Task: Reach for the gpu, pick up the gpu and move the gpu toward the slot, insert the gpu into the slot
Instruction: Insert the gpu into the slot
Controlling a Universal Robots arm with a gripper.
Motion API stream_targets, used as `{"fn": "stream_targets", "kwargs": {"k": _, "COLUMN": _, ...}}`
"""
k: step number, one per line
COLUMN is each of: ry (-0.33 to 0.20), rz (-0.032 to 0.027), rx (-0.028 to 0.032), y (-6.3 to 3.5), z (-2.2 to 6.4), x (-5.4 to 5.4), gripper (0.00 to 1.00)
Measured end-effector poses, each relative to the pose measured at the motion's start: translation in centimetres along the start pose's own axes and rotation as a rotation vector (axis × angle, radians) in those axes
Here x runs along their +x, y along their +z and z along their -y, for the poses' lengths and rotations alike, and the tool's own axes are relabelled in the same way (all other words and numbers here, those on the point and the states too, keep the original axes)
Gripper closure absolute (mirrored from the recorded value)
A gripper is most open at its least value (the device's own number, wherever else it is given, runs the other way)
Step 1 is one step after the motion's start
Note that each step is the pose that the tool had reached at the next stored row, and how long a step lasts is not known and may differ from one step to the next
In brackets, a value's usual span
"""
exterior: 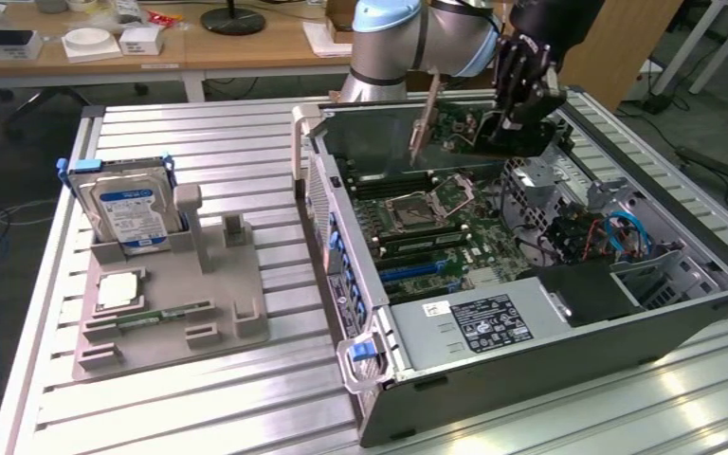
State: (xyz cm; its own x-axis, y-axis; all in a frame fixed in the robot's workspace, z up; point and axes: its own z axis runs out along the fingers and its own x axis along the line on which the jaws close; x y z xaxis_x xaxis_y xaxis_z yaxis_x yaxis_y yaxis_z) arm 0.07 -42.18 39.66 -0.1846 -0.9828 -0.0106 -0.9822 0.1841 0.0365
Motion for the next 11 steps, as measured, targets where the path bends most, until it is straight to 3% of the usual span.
{"fn": "stream_targets", "kwargs": {"k": 1, "ry": -0.012, "rz": 0.0009, "rx": 0.0075, "y": 0.02, "z": 0.0, "x": 0.01, "gripper": 0.73}}
{"fn": "stream_targets", "kwargs": {"k": 3, "ry": -0.051, "rz": 0.0067, "rx": 0.0455, "y": 0.12, "z": 0.02, "x": 0.09, "gripper": 0.73}}
{"fn": "stream_targets", "kwargs": {"k": 6, "ry": -0.069, "rz": 0.0075, "rx": 0.0494, "y": 0.23, "z": 0.04, "x": 0.21, "gripper": 0.73}}
{"fn": "stream_targets", "kwargs": {"k": 11, "ry": -0.153, "rz": 0.0065, "rx": 0.0485, "y": 0.44, "z": 0.04, "x": 0.24, "gripper": 0.73}}
